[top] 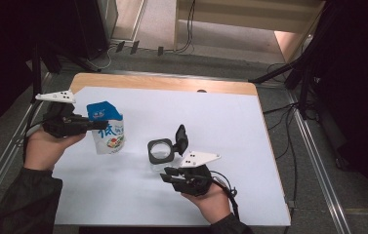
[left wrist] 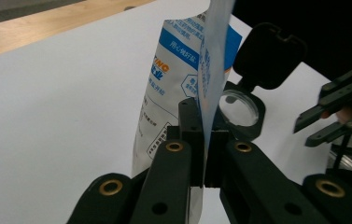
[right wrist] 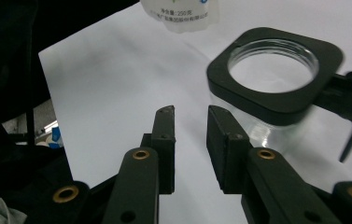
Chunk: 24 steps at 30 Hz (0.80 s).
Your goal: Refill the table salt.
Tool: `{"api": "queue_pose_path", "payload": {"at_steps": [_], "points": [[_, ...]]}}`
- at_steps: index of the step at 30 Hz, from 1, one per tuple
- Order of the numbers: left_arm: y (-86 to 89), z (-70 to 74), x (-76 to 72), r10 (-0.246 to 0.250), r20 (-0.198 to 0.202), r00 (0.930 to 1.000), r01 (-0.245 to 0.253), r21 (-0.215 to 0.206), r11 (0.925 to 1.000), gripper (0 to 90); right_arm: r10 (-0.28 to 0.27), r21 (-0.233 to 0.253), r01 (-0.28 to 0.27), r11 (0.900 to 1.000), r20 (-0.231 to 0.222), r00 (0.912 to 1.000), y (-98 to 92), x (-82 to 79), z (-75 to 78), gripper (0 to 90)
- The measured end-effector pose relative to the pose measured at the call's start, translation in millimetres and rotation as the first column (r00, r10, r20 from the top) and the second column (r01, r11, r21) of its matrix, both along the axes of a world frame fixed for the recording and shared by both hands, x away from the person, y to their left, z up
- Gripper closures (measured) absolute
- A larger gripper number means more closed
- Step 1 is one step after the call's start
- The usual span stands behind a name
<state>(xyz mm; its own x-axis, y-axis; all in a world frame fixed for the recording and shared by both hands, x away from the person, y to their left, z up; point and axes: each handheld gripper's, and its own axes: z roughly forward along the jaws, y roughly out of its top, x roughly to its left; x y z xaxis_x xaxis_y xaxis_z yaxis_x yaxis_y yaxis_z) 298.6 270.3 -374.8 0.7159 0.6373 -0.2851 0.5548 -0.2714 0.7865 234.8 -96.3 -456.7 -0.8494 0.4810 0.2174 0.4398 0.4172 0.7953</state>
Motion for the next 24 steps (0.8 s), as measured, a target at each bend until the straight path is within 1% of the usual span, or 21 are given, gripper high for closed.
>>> {"api": "queue_pose_path", "payload": {"at_steps": [1, 2, 3, 4, 6, 7, 8, 9, 10, 11, 12, 14, 15, 16, 17, 18, 19, 20, 21, 22, 24], "points": [[0.3, 2.7, -3.5, 0.005, 0.0, 1.0, -0.005, 0.002, 1.0, 90.0, 0.002, 0.008, -0.002, 1.0, 0.0, 1.0, 2.1, -0.1, 0.4, 76.2], [0.3, 2.7, -3.5, 0.005, 0.0, 1.0, -0.005, 0.002, 1.0, 90.0, 0.005, 0.013, -0.005, 1.0, 0.002, 1.0, 4.1, -0.3, 1.1, 76.2], [-0.6, 4.8, -7.0, 0.007, 0.001, 1.0, -0.007, 0.011, 0.9999, 90.0, 0.005, 0.009, -0.005, 1.0, 0.005, 1.0, 6.4, -0.7, 1.9, 76.2], [-1.0, 5.4, -8.2, 0.001, -0.001, 1.0, -0.001, 0.011, 0.9999, 90.0, 0.012, 0.007, -0.012, 1.0, 0.005, 0.9999, 9.1, -1.1, 2.7, 76.2], [-1.7, 6.6, -10.6, 0.005, -0.002, 1.0, -0.005, 0.012, 0.9999, 90.0, 0.026, 0.005, -0.026, 1.0, 0.01, 0.9996, 15.5, -1.3, 3.2, 76.1], [-1.7, 6.6, -10.6, 0.005, -0.002, 1.0, -0.005, 0.012, 0.9999, 90.0, 0.026, 0.005, -0.026, 1.0, 0.01, 0.9996, 15.5, -1.3, 3.2, 76.1], [-2.1, 6.9, -11.7, 0.0, -0.005, 1.0, 0.0, 0.008, 1.0, 90.0, 0.03, 0.005, -0.03, 1.0, 0.006, 0.9995, 19.3, -1.2, 3.1, 75.9], [-2.6, 7.7, -14.2, -0.004, -0.005, 1.0, 0.004, 0.004, 1.0, 90.0, 0.048, 0.004, -0.048, 0.999, 0.005, 0.9988, 29.2, -0.9, 2.1, 74.7], [-2.6, 7.7, -14.2, -0.004, -0.005, 1.0, 0.004, 0.004, 1.0, 90.0, 0.048, 0.004, -0.048, 0.999, 0.005, 0.9988, 29.2, -0.9, 2.1, 74.7], [-2.7, 8.7, -16.7, -0.003, -0.002, 1.0, 0.003, 0.009, 1.0, 90.0, 0.067, -0.003, -0.067, 0.998, 0.021, 0.9975, 39.4, -0.9, 0.4, 74.7], [-3.1, 9.2, -18.3, 0.002, 0.002, 1.0, -0.002, 0.012, 0.9999, 90.0, 0.071, -0.006, -0.071, 0.997, 0.024, 0.9972, 43.4, -1.3, -0.5, 74.9], [-3.2, 9.6, -19.9, 0.003, 0.006, 1.0, -0.003, 0.01, 0.9999, 90.0, 0.083, -0.008, -0.083, 0.997, 0.018, 0.9964, 53.4, -0.7, -3.2, 75.2], [-3.3, 10.2, -21.2, -0.002, 0.003, 1.0, 0.002, 0.006, 1.0, 90.0, 0.083, -0.008, -0.083, 0.997, 0.018, 0.9964, 53.4, -0.7, -3.2, 75.2], [-3.5, 11.0, -24.0, 0.001, 0.009, 1.0, -0.001, 0.006, 1.0, 90.0, 0.088, 0.0, -0.088, 0.996, 0.005, 0.9961, 61.8, 0.6, -6.9, 75.1], [-3.5, 11.0, -24.0, 0.001, 0.009, 1.0, -0.001, 0.006, 1.0, 90.0, 0.088, 0.0, -0.088, 0.996, 0.005, 0.9961, 61.8, 0.6, -6.9, 75.1], [-4.3, 11.4, -26.5, 0.004, 0.008, 1.0, -0.004, 0.008, 1.0, 90.0, 0.086, 0.003, -0.086, 0.996, -0.001, 0.9963, 69.7, 2.1, -10.7, 75.0], [-4.5, 11.2, -26.9, -0.001, 0.004, 1.0, 0.001, 0.005, 1.0, 90.0, 0.084, 0.002, -0.084, 0.996, -0.003, 0.9964, 73.6, 3.0, -12.5, 74.8], [-4.9, 11.2, -27.9, 0.0, 0.006, 1.0, 0.0, 0.013, 0.9999, 90.0, 0.083, 0.006, -0.083, 0.997, -0.004, 0.9965, 77.5, 4.2, -14.4, 74.5], [-4.9, 11.2, -27.9, 0.0, 0.006, 1.0, 0.0, 0.013, 0.9999, 90.0, 0.083, 0.006, -0.083, 0.997, -0.004, 0.9965, 77.5, 4.2, -14.4, 74.5], [-5.3, 11.0, -28.6, -0.004, 0.002, 1.0, 0.004, 0.01, 0.9999, 90.0, 0.079, 0.005, -0.079, 0.997, -0.008, 0.9969, 85.2, 6.3, -18.1, 71.9], [-6.9, 10.9, -31.1, -0.007, 0.004, 1.0, 0.007, 0.013, 0.9999, 90.0, 0.077, -0.002, -0.077, 0.997, -0.016, 0.9969, 93.1, 8.4, -22.6, 70.1]]}}
